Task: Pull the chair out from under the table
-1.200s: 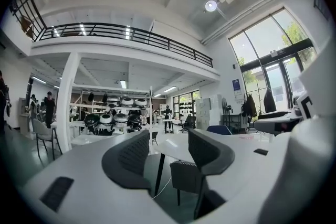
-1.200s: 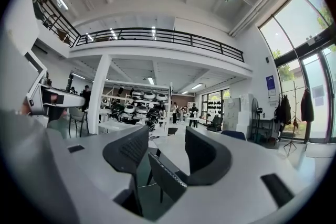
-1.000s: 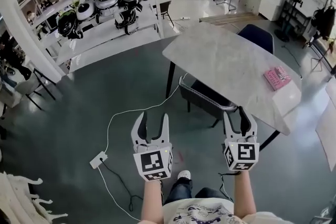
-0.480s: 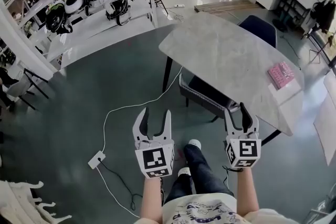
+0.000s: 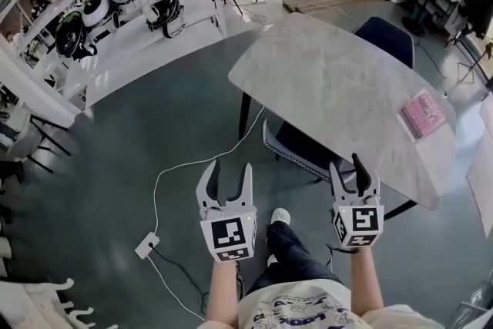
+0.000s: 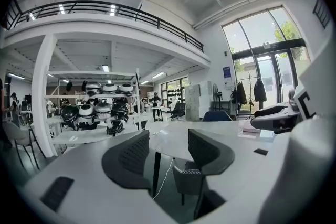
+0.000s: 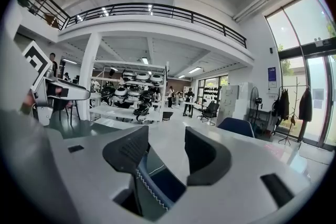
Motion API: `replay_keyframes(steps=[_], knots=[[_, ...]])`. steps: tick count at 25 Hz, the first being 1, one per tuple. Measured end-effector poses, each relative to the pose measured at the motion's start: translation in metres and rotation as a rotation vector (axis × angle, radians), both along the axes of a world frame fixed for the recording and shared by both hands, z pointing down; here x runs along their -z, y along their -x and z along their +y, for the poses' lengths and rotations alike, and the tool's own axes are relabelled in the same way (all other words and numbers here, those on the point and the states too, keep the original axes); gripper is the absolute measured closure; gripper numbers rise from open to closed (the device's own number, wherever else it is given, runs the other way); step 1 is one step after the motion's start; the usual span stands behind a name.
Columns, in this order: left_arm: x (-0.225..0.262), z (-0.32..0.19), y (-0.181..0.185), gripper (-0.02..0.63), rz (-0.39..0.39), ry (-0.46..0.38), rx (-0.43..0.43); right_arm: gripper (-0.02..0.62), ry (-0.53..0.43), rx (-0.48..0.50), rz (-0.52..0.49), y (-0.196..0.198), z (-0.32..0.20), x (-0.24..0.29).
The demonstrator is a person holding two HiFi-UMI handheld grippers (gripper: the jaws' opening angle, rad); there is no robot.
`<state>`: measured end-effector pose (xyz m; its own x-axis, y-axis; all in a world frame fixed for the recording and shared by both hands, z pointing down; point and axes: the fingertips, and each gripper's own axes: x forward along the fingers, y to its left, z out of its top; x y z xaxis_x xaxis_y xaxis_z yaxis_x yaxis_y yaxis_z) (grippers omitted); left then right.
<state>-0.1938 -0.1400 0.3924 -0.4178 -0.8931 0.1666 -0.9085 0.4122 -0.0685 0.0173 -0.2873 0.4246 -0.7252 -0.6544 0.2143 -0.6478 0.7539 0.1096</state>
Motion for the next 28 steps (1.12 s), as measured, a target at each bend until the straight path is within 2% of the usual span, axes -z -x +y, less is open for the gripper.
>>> replay_keyframes(steps=[8,15,24,28], knots=[[-0.010,-0.097,0.044,0.356,-0.002,0.024,-0.051,0.368,0.020,-0.030,0.014,0.041,-0.076,-0.014],[-0.020,-0.168,0.050,0.356,-0.006,0.057,-0.136,0.368,0.032,-0.031,0.067,0.050,-0.121,-0.026],[-0.060,-0.210,0.036,0.356,0.001,0.144,-0.313,0.367,0.073,-0.057,0.142,0.047,-0.122,-0.058],[-0.076,-0.222,0.027,0.356,-0.009,0.188,-0.422,0.365,0.140,-0.103,0.202,0.041,-0.107,-0.073]])
